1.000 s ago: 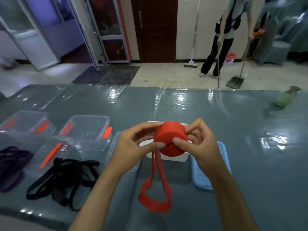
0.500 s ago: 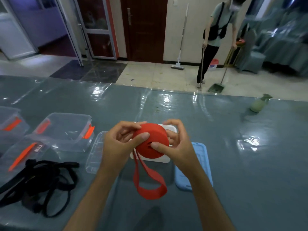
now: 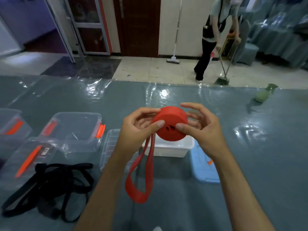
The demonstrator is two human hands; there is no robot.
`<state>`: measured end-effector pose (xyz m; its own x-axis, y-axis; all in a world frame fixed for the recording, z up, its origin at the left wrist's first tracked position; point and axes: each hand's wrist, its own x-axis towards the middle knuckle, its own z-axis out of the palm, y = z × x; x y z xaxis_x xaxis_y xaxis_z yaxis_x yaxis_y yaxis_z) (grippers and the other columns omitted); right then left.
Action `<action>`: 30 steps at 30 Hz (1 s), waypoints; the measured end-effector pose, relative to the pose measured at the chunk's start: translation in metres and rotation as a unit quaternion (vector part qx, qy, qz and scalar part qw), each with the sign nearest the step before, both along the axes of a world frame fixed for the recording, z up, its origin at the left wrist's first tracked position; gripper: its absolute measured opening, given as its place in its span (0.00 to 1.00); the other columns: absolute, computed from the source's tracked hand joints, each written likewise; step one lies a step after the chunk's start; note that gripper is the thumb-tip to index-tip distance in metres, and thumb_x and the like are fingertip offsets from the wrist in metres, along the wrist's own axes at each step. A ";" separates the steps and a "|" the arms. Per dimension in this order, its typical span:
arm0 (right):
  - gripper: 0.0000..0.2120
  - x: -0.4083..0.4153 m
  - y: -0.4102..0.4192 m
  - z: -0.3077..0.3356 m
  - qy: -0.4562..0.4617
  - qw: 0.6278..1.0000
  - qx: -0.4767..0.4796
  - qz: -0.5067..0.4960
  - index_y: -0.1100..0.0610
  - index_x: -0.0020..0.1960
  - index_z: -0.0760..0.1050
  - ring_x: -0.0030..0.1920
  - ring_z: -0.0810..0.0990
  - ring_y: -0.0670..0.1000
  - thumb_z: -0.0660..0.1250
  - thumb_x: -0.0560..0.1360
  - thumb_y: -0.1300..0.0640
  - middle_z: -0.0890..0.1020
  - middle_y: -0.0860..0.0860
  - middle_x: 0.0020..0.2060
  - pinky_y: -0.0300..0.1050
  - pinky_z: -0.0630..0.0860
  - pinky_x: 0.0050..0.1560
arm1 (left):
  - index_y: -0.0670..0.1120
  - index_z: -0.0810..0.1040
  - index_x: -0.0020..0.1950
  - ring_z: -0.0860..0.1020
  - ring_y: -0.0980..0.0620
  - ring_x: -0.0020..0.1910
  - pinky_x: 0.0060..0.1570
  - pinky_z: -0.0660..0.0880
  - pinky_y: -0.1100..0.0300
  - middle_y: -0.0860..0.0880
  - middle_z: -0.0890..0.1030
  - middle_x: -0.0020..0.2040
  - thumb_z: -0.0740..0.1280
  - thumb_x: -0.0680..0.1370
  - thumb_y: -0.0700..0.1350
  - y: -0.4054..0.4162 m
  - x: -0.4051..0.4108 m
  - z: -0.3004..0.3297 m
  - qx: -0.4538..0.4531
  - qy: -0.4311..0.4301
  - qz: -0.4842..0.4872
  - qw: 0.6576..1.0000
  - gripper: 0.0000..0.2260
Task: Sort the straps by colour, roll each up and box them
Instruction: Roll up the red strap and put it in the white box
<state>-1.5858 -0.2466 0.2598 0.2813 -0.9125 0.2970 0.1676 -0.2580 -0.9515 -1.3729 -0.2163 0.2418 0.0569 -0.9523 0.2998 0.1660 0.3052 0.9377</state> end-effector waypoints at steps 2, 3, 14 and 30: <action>0.22 0.007 0.002 -0.006 -0.026 0.999 -0.025 -0.024 0.46 0.60 0.84 0.61 0.85 0.58 0.82 0.67 0.54 0.86 0.54 0.58 0.52 0.83 0.59 | 0.50 0.86 0.60 0.86 0.48 0.58 0.58 0.80 0.61 0.47 0.88 0.58 0.81 0.73 0.38 -0.002 0.006 0.006 -0.022 -0.020 0.004 1.000 0.17; 0.21 0.012 0.003 -0.010 -0.040 0.999 -0.018 -0.028 0.46 0.59 0.84 0.61 0.85 0.57 0.82 0.67 0.55 0.86 0.55 0.58 0.50 0.83 0.59 | 0.53 0.87 0.58 0.86 0.49 0.57 0.57 0.81 0.61 0.47 0.88 0.56 0.82 0.71 0.40 -0.003 0.011 0.008 -0.034 -0.024 0.014 0.999 0.18; 0.19 0.031 0.009 -0.029 -0.059 0.997 0.018 -0.055 0.48 0.54 0.82 0.57 0.87 0.54 0.82 0.66 0.56 0.86 0.52 0.56 0.46 0.83 0.54 | 0.52 0.87 0.62 0.84 0.44 0.62 0.61 0.80 0.56 0.46 0.84 0.62 0.83 0.71 0.49 -0.008 0.033 -0.012 -0.022 -0.020 -0.077 0.997 0.20; 0.25 0.015 0.008 -0.036 0.049 0.996 0.072 -0.008 0.51 0.48 0.77 0.51 0.88 0.61 0.88 0.61 0.47 0.86 0.57 0.53 0.52 0.85 0.47 | 0.56 0.87 0.58 0.86 0.50 0.58 0.58 0.80 0.64 0.49 0.87 0.58 0.85 0.67 0.51 -0.008 0.037 -0.032 0.001 -0.042 -0.069 0.997 0.21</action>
